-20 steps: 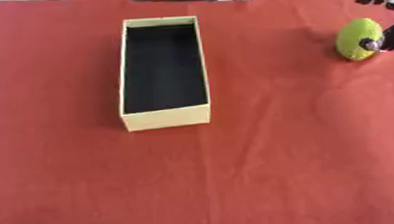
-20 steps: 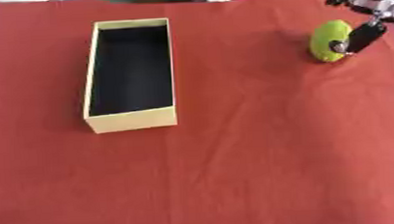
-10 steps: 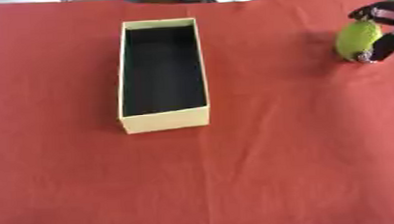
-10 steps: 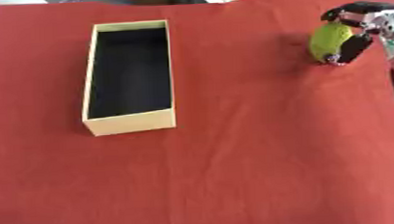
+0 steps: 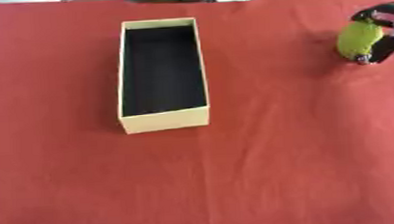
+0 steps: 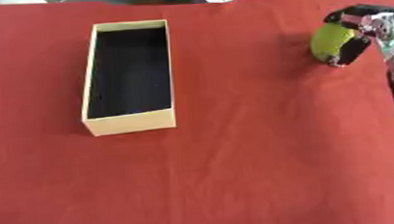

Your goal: Pick up objects on the table and place them in the box.

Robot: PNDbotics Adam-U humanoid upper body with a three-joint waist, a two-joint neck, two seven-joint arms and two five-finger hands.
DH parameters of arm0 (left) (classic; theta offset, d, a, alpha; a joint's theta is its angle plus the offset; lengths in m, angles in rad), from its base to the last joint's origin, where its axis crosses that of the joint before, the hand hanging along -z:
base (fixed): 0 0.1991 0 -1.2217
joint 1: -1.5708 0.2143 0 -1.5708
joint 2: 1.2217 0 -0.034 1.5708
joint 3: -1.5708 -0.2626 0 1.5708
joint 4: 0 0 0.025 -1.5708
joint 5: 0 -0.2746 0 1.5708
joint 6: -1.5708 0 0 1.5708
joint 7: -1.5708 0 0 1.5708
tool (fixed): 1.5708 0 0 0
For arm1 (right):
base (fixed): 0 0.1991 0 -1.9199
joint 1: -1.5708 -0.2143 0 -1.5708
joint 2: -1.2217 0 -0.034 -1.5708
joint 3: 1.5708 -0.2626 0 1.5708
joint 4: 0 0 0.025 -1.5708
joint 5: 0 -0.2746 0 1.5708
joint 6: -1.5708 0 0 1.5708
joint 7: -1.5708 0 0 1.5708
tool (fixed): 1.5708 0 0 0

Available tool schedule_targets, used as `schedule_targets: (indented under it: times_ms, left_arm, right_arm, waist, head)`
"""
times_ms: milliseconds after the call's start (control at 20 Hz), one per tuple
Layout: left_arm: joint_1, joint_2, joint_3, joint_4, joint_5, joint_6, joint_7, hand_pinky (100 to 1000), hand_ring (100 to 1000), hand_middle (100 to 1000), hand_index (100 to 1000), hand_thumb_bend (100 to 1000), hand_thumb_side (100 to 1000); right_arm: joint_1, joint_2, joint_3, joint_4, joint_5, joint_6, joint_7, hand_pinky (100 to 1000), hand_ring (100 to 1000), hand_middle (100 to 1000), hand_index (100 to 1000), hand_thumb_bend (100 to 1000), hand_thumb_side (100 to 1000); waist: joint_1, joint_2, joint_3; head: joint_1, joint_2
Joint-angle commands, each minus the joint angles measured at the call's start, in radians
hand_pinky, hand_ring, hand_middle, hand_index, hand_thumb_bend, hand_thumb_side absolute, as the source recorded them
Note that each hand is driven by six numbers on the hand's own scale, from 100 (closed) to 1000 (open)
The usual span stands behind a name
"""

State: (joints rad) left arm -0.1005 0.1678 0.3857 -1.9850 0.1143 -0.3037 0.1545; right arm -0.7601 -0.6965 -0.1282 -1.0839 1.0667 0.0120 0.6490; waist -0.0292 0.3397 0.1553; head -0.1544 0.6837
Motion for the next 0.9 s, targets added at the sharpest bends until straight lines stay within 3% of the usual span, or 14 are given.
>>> schedule_targets:
  times_ms: [50,150,200,250,300,600,900]
  left_arm:
    - [-0.005,0.009,-0.001,-0.015,0.000,-0.002,-0.006,589,813,848,692,190,724]
    - [-0.004,0.009,-0.001,-0.015,0.000,-0.002,-0.006,589,813,848,692,190,724]
    - [-0.004,0.008,-0.001,-0.015,0.000,-0.001,-0.006,589,814,849,692,190,725]
    - [-0.004,0.007,-0.002,-0.015,0.000,0.000,-0.007,589,814,849,692,190,725]
    - [-0.004,0.007,-0.002,-0.015,0.000,0.000,-0.008,589,814,849,692,190,724]
    - [-0.004,0.007,-0.001,-0.015,0.000,0.001,-0.008,590,815,849,692,189,723]
    - [-0.006,0.009,-0.002,-0.015,0.001,0.002,-0.009,590,815,849,692,189,722]
  right_arm:
    - [-0.020,-0.023,-0.009,-0.003,0.017,0.002,-0.008,956,974,940,1000,341,100]
    - [-0.020,-0.023,-0.009,-0.003,0.018,0.001,-0.008,956,974,940,1000,341,100]
    - [-0.025,-0.023,-0.015,-0.011,0.017,0.003,-0.014,866,842,654,783,152,100]
    - [-0.025,-0.022,-0.019,-0.024,0.017,0.007,-0.024,866,842,654,783,152,100]
    - [-0.024,-0.020,-0.022,-0.037,0.016,0.011,-0.037,823,759,547,683,100,100]
    - [-0.015,-0.019,-0.029,-0.104,0.021,0.044,-0.132,752,639,471,609,100,100]
    - [0.004,-0.032,-0.023,-0.168,0.013,0.031,-0.231,753,629,463,598,100,100]
  waist:
    - [0.002,-0.016,0.000]
    - [0.002,-0.016,0.000]
    - [0.002,-0.016,0.000]
    - [0.002,-0.016,-0.001]
    - [0.002,-0.016,-0.001]
    - [0.002,-0.017,-0.002]
    - [0.000,-0.019,-0.001]
  head:
    - [-0.003,-0.010]
    - [-0.003,-0.010]
    - [-0.002,-0.009]
    - [-0.002,-0.009]
    - [-0.002,-0.008]
    - [-0.002,-0.007]
    - [-0.001,-0.005]
